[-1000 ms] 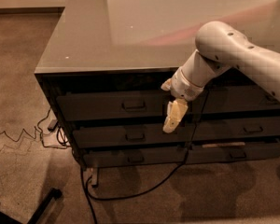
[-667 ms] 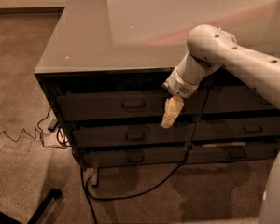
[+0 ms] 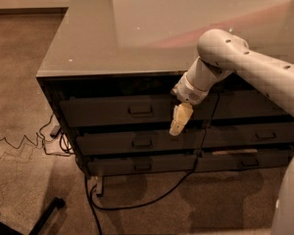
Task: Open top drawer
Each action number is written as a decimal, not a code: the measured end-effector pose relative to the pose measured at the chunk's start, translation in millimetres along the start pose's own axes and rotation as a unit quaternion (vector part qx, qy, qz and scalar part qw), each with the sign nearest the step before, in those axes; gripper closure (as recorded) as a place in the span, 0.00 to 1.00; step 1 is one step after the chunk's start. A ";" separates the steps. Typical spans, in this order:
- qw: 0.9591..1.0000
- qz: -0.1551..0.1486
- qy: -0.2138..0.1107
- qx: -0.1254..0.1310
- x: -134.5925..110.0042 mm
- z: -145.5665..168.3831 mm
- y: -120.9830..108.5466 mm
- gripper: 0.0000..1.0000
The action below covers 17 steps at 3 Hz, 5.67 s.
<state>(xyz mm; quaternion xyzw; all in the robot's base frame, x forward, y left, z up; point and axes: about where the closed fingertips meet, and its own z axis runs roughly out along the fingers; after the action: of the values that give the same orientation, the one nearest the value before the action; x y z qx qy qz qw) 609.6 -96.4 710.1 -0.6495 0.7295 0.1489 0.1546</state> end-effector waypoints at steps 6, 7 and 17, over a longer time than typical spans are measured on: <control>0.995 -0.070 -0.010 0.071 -4.0 19.1 -19.8 0.00; 0.992 -0.120 0.014 0.032 3.0 34.8 -24.7 0.00; 0.980 -0.065 0.167 0.081 46.7 66.3 -78.8 1.00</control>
Offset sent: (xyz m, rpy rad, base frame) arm 0.0160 0.0002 -0.0413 0.1469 -0.0675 -0.2045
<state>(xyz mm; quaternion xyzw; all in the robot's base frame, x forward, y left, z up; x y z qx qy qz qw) 685.0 -119.7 629.1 -0.6968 0.7107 -0.0315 0.0917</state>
